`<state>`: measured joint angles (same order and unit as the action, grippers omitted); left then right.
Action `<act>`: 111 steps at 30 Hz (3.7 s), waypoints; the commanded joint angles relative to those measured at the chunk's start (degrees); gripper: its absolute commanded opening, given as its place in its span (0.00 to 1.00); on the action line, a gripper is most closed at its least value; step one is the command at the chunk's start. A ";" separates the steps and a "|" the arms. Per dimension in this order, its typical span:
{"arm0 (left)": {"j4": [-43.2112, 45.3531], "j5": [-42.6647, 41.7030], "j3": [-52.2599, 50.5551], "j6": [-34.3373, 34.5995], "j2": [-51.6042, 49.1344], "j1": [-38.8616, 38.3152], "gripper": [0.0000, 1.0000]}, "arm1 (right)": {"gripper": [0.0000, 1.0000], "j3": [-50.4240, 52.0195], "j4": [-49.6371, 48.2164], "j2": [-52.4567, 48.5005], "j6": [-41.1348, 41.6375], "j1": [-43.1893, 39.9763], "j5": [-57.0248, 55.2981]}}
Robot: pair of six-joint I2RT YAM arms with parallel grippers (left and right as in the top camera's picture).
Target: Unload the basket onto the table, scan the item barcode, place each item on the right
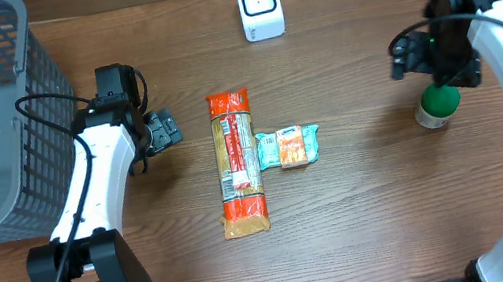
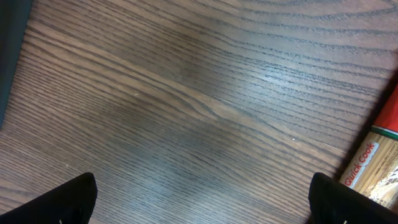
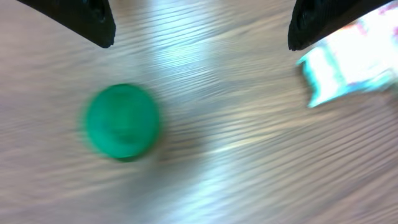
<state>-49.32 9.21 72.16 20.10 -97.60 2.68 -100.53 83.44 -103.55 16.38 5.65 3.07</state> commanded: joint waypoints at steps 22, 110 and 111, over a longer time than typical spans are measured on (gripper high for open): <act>0.07 -0.04 0.63 -0.83 1.14 -0.07 1.00 | 0.39 25.79 -30.32 -0.07 -0.76 20.28 16.09; 0.07 -0.04 0.63 -0.83 1.14 -0.07 1.00 | 0.53 27.52 -36.15 16.92 -3.02 20.98 24.57; 0.07 -0.04 0.63 -0.83 1.14 -0.07 1.00 | 0.53 26.86 -37.57 16.92 -3.02 21.40 28.28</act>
<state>-49.34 9.21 72.16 20.10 -97.60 2.68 -70.32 47.81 -87.22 13.54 25.69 24.23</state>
